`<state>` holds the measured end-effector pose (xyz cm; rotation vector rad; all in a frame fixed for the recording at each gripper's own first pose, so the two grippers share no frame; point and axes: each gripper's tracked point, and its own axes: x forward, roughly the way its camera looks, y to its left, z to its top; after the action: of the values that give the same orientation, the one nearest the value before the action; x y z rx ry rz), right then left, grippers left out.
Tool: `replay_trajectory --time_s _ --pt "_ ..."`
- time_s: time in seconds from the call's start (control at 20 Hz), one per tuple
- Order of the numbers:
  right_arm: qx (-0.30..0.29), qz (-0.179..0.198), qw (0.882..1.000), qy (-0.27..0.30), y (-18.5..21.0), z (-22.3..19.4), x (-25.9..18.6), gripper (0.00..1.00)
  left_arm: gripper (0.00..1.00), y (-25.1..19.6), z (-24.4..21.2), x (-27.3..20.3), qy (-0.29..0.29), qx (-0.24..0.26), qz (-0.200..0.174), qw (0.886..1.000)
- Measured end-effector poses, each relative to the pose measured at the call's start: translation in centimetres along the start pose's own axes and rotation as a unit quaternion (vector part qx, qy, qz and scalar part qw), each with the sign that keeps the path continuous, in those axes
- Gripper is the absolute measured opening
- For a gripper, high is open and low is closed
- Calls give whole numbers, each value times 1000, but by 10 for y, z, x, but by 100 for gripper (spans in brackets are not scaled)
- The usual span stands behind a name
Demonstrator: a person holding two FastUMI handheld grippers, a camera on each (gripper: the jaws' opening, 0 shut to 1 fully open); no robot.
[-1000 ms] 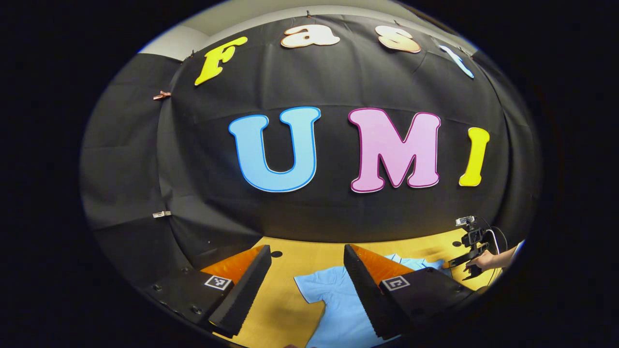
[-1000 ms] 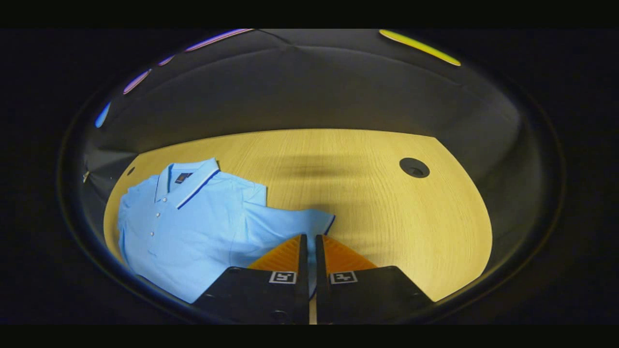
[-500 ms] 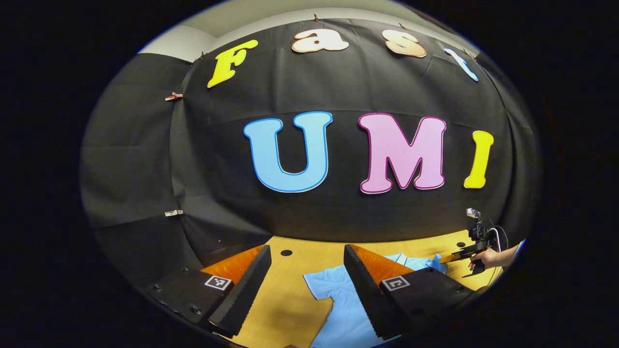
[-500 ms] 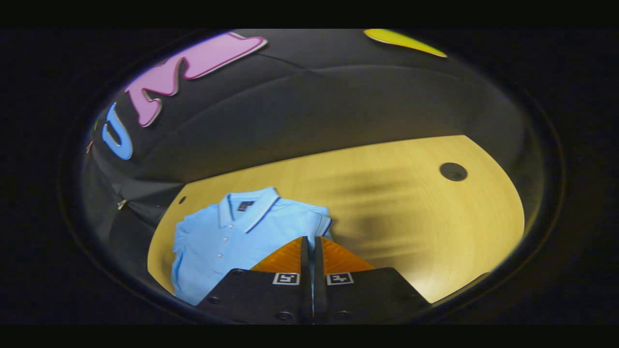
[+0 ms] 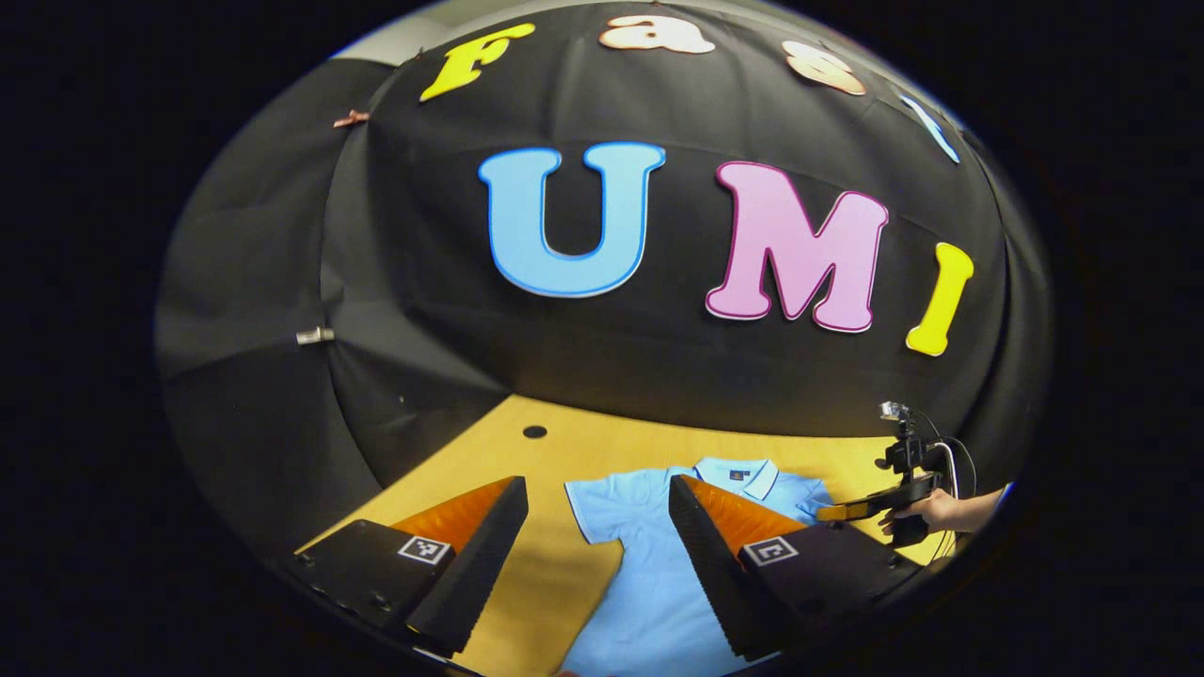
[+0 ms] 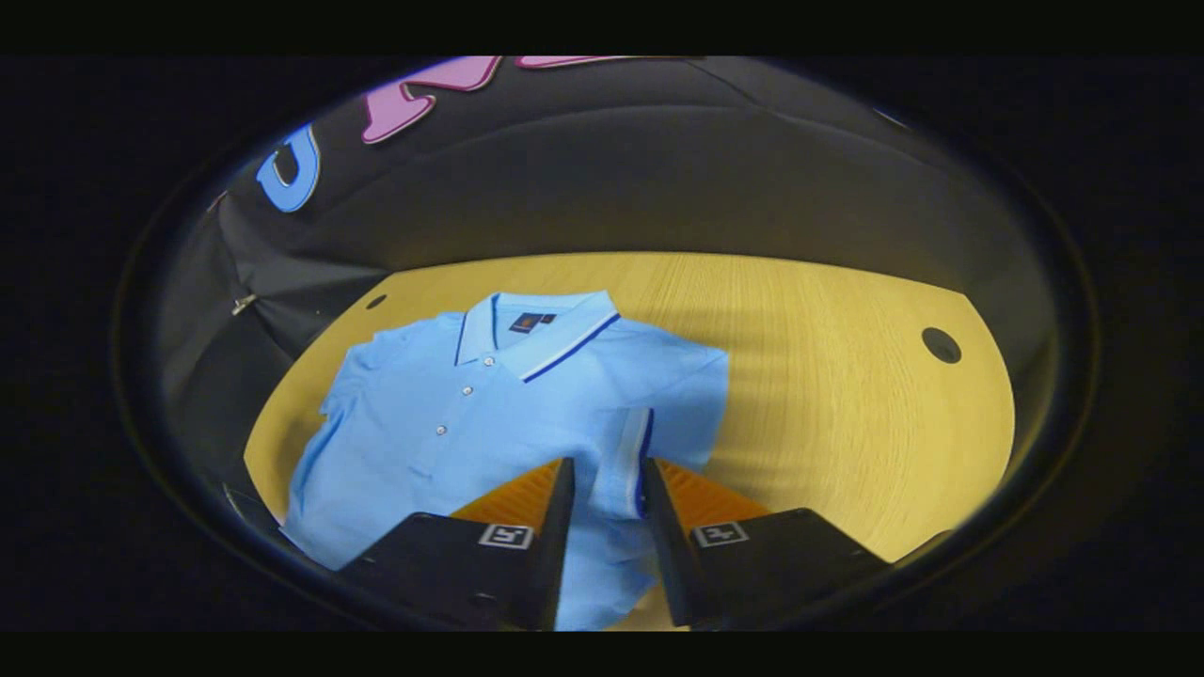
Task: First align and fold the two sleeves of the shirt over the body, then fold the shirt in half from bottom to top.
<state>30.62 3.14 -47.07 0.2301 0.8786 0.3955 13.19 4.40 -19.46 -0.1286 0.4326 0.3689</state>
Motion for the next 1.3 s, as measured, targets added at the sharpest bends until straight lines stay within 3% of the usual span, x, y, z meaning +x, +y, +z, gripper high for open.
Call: replay_trajectory --time_s 0.05,0.25,0.3,0.35,0.4,0.45,0.5,0.7,1.1,1.25,1.3 --pt "15 1 1000 -19 0 11 -15 56 97 8 -7 13 11 5 4 1000" --pt "97 27 991 -85 13 30 -93 59 97 21 -25 84 51 -2 -20 999" --pt "101 19 990 -101 8 30 -115 51 97 23 -32 106 66 -3 -22 998" --pt "103 8 988 -116 3 30 -135 64 98 23 -38 130 81 1 -26 996" --pt "104 -2 987 -126 -3 28 -155 65 97 21 -46 153 93 11 -29 995" --pt "101 -17 986 -134 -10 23 -175 60 98 21 -54 174 106 32 -32 993" --pt "96 -36 985 -138 -20 16 -191 70 97 23 -63 191 118 57 -28 991" --pt "104 -83 982 -133 -44 -15 -239 70 97 18 -103 244 164 99 -25 981" --pt "121 -118 978 -126 -63 -39 -259 70 96 36 -153 288 239 98 11 966" --pt "130 -113 977 -128 -60 -36 -253 71 96 25 -178 284 287 73 -15 955" --pt "130 -111 977 -127 -58 -35 -251 70 82 21 -180 290 284 74 -29 955"
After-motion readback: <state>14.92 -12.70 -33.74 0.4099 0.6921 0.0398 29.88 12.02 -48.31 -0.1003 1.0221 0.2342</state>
